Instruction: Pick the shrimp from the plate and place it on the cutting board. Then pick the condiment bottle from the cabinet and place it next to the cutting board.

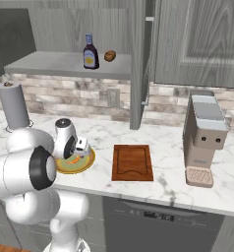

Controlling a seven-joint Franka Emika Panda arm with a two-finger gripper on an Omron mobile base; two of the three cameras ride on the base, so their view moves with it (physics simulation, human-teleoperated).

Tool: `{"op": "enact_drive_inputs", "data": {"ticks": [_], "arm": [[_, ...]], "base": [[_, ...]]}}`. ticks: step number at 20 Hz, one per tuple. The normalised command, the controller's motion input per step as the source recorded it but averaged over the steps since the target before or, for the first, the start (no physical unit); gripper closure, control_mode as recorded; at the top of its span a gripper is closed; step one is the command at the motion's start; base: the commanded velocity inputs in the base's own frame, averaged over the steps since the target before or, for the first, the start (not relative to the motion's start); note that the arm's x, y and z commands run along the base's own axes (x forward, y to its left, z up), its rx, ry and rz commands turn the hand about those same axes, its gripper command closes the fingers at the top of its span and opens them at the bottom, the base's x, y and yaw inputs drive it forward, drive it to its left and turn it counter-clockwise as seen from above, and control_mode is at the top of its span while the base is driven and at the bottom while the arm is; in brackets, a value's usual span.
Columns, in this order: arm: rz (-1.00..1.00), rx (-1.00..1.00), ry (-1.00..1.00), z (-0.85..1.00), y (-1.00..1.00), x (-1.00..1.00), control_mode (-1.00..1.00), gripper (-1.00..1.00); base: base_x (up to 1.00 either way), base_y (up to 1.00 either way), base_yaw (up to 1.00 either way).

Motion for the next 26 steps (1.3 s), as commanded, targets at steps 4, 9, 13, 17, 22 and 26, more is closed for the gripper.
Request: {"op": "enact_drive_inputs", "data": {"ticks": [4, 9, 13, 17, 22, 26], "arm": [[0.00, 0.00, 0.00, -0.15, 0.03, 0.16, -1.00, -1.00], [0.00, 0.00, 0.00, -0.14, 0.02, 0.16, -1.00, -1.00], [0.00, 0.00, 0.00, -0.13, 0.02, 0.16, -1.00, -1.00], [0.00, 0.00, 0.00, -0.14, 0.00, 0.16, -1.00, -1.00], [0.00, 0.00, 0.00, -0.12, 0.00, 0.14, -1.00, -1.00], [0.00, 0.00, 0.00, -0.10, 0.02, 0.13, -1.00, -1.00]], "base": [[0.00, 0.00, 0.00], [0.00, 0.00, 0.00], [0.00, 0.00, 0.00], [0.00, 0.00, 0.00], [0.00, 0.00, 0.00], [0.00, 0.00, 0.00]]}}
